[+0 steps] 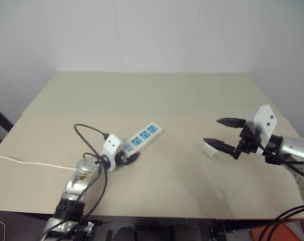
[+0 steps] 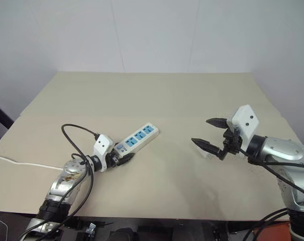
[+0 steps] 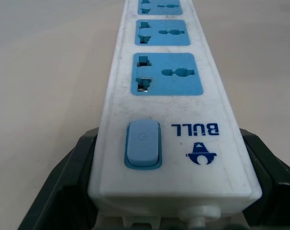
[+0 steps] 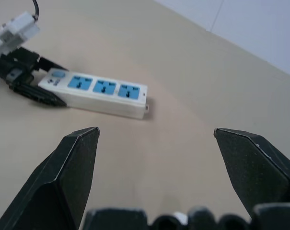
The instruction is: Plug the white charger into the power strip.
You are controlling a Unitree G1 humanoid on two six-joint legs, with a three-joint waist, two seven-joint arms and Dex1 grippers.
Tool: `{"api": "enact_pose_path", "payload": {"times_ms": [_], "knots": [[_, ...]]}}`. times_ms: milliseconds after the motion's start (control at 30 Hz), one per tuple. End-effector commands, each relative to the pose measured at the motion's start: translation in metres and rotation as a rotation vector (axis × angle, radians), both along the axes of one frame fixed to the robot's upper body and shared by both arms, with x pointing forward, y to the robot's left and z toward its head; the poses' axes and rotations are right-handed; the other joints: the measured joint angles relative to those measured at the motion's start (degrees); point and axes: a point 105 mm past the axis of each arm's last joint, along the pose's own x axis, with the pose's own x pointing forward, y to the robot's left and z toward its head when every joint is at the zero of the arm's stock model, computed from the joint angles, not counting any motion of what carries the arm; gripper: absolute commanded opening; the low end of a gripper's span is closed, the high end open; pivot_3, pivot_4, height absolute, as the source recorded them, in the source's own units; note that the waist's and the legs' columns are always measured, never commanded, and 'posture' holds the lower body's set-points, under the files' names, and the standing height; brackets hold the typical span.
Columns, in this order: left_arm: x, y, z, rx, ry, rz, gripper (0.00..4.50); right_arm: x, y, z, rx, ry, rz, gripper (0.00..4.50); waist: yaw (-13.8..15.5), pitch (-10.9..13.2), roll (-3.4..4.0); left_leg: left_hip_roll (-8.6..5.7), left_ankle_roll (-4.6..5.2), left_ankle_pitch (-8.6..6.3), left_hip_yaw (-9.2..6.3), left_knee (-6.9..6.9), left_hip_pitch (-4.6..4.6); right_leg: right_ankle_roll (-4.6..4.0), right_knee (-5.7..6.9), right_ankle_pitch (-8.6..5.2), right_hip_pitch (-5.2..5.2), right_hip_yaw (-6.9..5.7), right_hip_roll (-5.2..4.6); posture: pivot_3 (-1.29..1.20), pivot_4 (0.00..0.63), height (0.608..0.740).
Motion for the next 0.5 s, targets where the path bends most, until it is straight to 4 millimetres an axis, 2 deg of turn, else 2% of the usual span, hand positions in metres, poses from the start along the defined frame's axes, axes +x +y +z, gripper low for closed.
{"api": "enact_pose_path", "payload": {"times_ms": [33,300,400,500], "knots": [[-0.005,-0.007,-0.012,0.041,0.031,-0.062,3.32,-0.002,0.001,0.019,0.014,-0.069,0.000,4.50,0.11,0.00,0.00,0.00,0.00,0.00,0.00,0.00,-0.01,0.00,-0.01,0.00,0.00,0.00,0.00,0.00,0.150,0.740],[-0.006,-0.014,0.031,0.024,-0.173,-0.297,3.32,0.001,0.000,0.020,0.014,-0.069,-0.005,4.50,0.09,0.02,-0.03,0.00,0.00,0.00,0.00,0.01,-0.14,0.00,-0.07,0.01,-0.10,-0.01,0.00,0.00,0.150,0.740],[-0.020,-0.012,0.044,0.031,-0.182,-0.473,3.32,0.002,-0.001,0.019,0.011,-0.063,-0.002,4.50,-0.12,0.03,-0.04,0.02,0.00,0.00,-0.02,0.03,-0.43,0.00,-0.08,0.01,-0.35,-0.05,0.01,0.00,0.150,0.740],[-0.039,-0.008,0.041,0.055,-0.130,-0.641,3.32,0.004,-0.001,0.018,0.009,-0.055,0.008,4.50,-0.26,0.02,-0.03,0.02,0.00,0.00,-0.03,0.08,-0.64,0.00,-0.07,0.01,-0.52,-0.07,0.01,0.00,0.150,0.740]]}}
